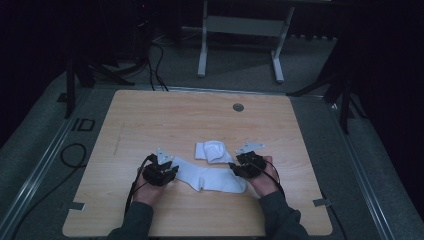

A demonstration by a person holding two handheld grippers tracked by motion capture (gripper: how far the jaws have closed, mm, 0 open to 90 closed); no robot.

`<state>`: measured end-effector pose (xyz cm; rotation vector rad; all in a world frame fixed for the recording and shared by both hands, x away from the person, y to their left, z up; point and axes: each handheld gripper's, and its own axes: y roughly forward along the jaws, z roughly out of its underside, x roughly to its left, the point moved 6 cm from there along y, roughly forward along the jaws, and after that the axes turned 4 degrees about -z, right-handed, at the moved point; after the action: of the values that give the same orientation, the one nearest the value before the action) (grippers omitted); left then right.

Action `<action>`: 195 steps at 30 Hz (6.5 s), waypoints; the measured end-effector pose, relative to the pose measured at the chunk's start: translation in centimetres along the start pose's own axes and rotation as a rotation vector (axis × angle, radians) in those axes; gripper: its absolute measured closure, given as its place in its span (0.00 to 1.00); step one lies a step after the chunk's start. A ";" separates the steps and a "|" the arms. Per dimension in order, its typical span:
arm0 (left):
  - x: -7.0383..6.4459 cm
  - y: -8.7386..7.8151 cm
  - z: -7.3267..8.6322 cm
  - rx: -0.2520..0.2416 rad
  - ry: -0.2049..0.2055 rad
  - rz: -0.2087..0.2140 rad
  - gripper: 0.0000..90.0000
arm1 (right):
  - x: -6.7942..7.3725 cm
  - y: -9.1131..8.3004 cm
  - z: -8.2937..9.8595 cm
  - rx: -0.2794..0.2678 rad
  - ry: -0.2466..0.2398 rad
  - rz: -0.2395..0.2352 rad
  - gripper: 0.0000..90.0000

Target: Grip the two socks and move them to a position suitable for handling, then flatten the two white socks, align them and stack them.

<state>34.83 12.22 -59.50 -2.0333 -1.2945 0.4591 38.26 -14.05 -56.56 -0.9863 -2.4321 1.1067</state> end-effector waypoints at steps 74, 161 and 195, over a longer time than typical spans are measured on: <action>0.0 0.5 0.3 0.031 -0.003 -0.014 0.68 | -4.2 -1.3 -6.9 -0.048 0.031 -0.001 0.99; 2.4 -1.0 0.1 -0.034 -0.112 -0.021 0.66 | -1.9 3.8 -5.5 0.074 -0.161 -0.131 0.67; 2.1 -0.8 0.2 -0.016 -0.087 -0.036 0.66 | -2.5 5.0 -5.8 0.102 -0.090 -0.157 0.93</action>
<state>35.10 14.45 -58.98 -2.0188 -1.3889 0.5277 45.33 -10.21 -56.39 -0.7156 -2.4463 1.2297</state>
